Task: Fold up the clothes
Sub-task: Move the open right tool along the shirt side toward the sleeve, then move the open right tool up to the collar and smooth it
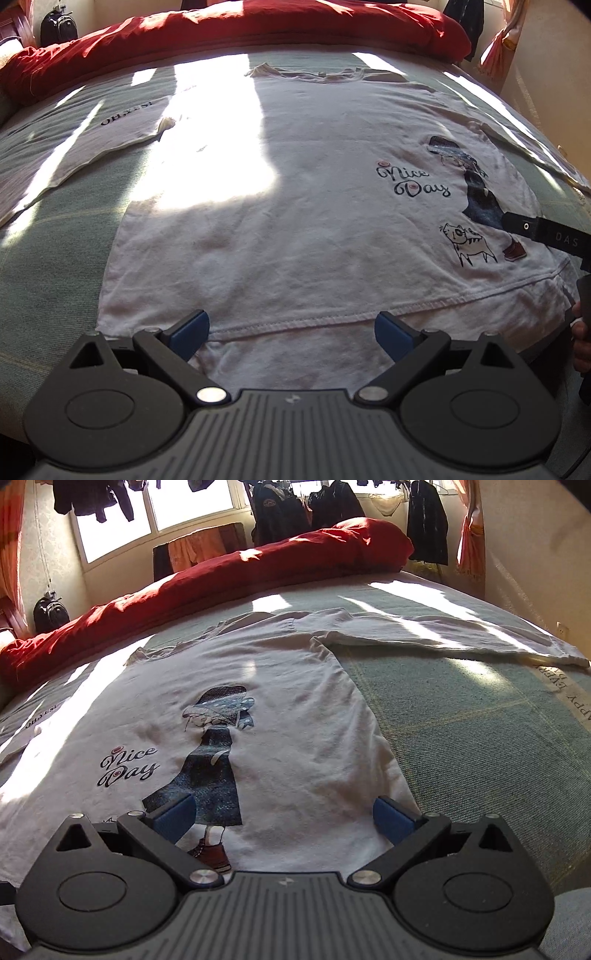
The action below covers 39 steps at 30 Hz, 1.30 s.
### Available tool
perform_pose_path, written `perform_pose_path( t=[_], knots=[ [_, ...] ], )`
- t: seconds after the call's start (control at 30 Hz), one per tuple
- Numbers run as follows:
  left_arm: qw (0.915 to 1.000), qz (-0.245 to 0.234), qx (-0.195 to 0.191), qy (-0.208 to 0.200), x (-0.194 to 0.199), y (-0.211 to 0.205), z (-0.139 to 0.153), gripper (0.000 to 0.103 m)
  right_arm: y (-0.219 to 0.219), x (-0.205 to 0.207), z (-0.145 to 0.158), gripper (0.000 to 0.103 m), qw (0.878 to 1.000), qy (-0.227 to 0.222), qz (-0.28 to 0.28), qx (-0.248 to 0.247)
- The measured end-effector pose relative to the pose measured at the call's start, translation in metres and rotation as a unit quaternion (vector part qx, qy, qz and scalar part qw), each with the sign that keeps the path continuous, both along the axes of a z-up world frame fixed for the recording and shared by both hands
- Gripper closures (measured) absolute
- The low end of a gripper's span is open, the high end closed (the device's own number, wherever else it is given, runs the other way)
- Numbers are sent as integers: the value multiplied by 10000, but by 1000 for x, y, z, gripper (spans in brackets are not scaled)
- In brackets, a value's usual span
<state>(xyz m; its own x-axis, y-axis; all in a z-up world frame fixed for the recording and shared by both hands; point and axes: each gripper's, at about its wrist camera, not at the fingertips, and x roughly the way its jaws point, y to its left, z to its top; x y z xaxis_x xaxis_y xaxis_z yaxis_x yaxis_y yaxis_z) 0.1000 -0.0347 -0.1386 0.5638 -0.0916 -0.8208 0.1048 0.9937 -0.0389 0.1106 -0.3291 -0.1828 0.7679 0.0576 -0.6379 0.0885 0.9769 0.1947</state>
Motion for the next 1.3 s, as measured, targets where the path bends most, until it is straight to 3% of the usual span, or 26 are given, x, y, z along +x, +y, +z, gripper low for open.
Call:
perform_pose_path(
  t=[0.23,0.4,0.77,1.03,1.13,1.3],
  knots=[
    [9997,174,-61,183,0,10,-5,1,12,0,-6,0,9991,110,66,-415],
    [9994,237,-37,261,-1,12,-1,1,11,-2,-6,0,9991,67,80,-419],
    [9994,249,-120,-199,27,21,35,1,12,-3,-5,0,9989,41,78,-452],
    [9994,239,-236,-116,64,15,12,1,13,-4,-6,0,9988,23,61,-486],
    [9979,463,-444,69,68,22,0,1,13,-4,-6,0,9988,12,61,-484],
    [9968,514,-605,40,65,30,-4,1,13,-3,-6,0,9989,-5,43,-471]
  ],
)
